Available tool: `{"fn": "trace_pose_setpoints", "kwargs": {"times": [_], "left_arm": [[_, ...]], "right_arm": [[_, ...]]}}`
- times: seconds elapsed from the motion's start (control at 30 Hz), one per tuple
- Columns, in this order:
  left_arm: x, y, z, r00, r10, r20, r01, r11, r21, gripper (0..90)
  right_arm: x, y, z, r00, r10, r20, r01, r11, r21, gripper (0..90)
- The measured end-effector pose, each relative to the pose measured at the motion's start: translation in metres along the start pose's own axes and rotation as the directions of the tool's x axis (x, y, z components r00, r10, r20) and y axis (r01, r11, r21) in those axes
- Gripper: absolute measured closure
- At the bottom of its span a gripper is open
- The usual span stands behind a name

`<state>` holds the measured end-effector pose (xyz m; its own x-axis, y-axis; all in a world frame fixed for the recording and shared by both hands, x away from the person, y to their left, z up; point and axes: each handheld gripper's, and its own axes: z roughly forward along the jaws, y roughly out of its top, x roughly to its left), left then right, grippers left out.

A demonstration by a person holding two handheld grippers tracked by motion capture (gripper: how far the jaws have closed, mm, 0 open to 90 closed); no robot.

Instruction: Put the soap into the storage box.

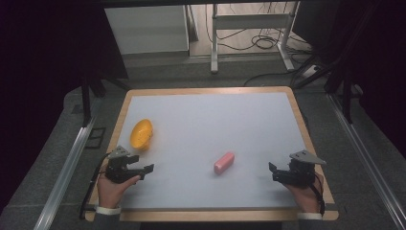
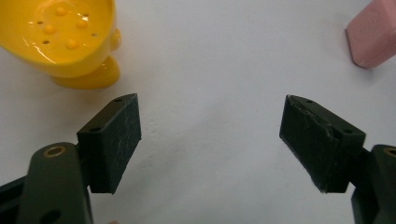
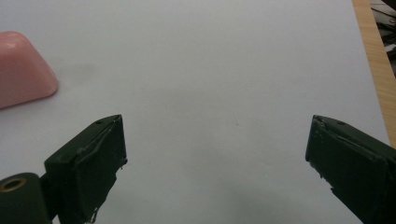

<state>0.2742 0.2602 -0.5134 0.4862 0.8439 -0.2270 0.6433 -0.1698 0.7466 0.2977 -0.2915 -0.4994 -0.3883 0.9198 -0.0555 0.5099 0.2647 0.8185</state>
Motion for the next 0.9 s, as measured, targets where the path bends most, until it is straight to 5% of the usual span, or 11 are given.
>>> {"fn": "trace_pose_setpoints", "kwargs": {"times": [0.9], "left_arm": [[-0.0091, 0.0044, -0.0078, 0.9995, 0.027, -0.013, -0.027, 0.9996, 0.010, 24.1]], "right_arm": [[-0.0064, -0.0016, -0.0051, 0.9999, 0.006, -0.016, -0.006, 1.000, 0.012, 8.3]]}}
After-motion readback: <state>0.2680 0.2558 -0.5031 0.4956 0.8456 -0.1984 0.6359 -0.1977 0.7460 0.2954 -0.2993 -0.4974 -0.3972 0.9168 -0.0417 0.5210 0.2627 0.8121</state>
